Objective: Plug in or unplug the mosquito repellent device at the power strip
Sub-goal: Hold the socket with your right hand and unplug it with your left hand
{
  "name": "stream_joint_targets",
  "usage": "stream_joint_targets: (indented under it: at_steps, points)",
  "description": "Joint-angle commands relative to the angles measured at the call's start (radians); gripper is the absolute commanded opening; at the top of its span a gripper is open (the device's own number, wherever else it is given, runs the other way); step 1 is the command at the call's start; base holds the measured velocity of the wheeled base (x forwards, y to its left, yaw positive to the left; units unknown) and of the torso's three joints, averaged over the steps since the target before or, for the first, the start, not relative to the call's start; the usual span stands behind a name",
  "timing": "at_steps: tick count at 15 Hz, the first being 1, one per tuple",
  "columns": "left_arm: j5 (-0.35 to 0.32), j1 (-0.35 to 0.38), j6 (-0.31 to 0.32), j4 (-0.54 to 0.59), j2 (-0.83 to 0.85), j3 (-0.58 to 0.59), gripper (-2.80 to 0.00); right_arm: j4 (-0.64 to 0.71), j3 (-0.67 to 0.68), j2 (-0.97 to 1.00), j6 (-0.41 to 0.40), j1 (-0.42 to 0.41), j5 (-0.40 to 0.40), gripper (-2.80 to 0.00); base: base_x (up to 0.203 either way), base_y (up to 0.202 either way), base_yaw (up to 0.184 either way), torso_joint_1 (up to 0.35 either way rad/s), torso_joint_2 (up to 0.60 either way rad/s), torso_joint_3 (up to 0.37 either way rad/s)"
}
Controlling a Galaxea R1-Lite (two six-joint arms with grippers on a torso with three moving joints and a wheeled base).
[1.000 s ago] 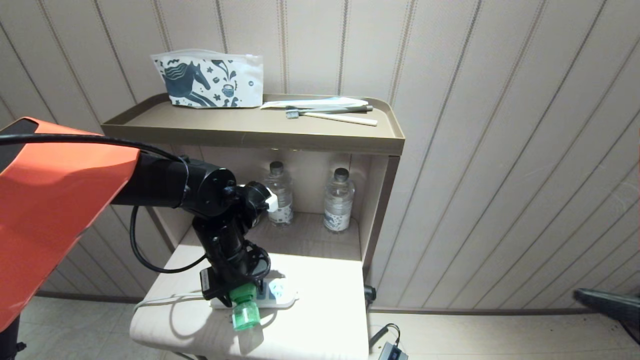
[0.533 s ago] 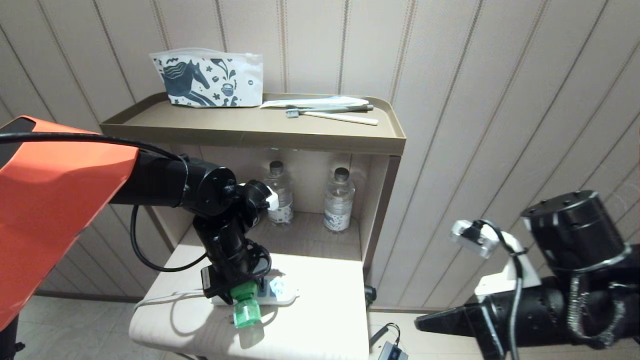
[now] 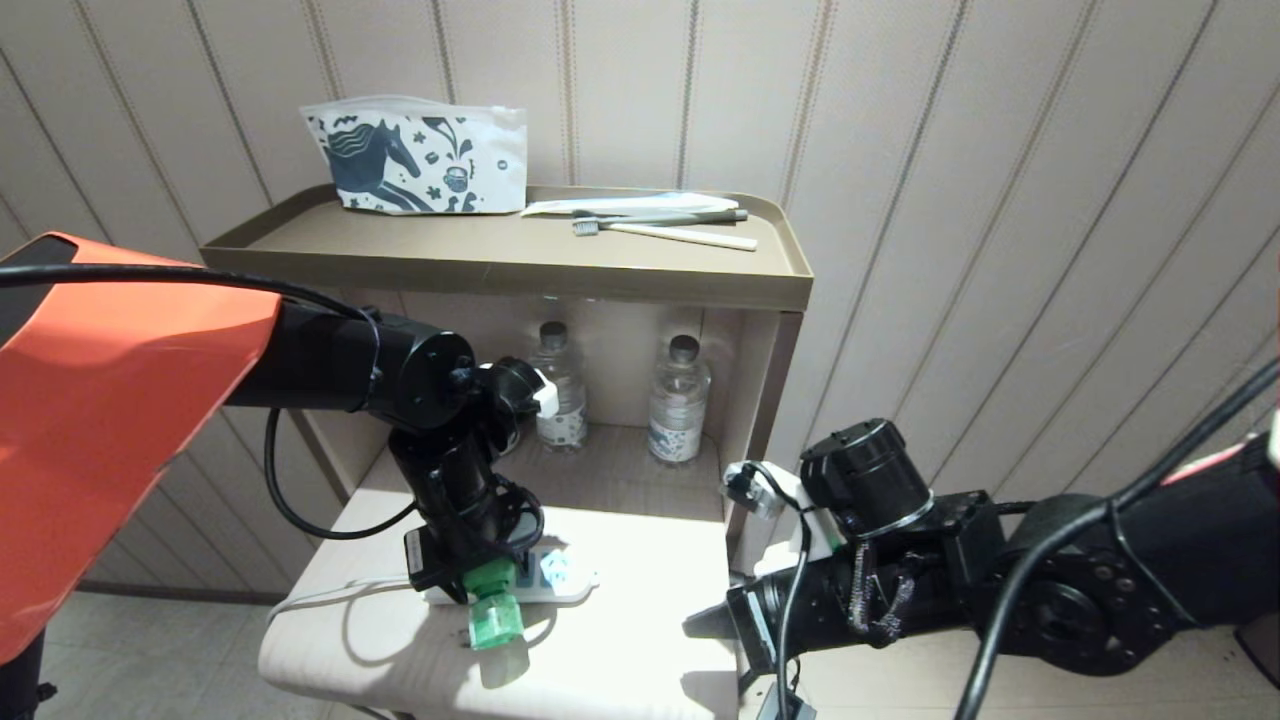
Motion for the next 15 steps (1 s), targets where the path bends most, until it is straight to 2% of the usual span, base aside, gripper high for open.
stream_joint_targets:
  at_steps: [1,9,12,15]
  points:
    - [-0.001,-0.002,-0.006,0.004,0.008,-0.002,-2.80,-0.003,-0.030,0.073,0.005,0.025,0.002,-2.80,0.000,0.000,0.000,0.000,0.00,0.000]
    - [-0.004,-0.016,-0.007,0.004,0.042,-0.016,-2.80,-0.037,-0.173,0.230,0.062,0.083,-0.052,-2.80,0.000,0.000,0.000,0.000,0.00,0.000]
    - [-0.005,-0.025,-0.007,0.005,0.045,-0.017,-2.80,-0.093,-0.232,0.298,0.133,0.086,-0.069,-2.80,0.000,0.000,0.000,0.000,0.00,0.000]
    - [-0.005,-0.035,-0.009,0.008,0.050,-0.026,-2.80,-0.092,-0.303,0.328,0.169,0.087,-0.074,-2.80,0.000,0.000,0.000,0.000,0.00,0.000]
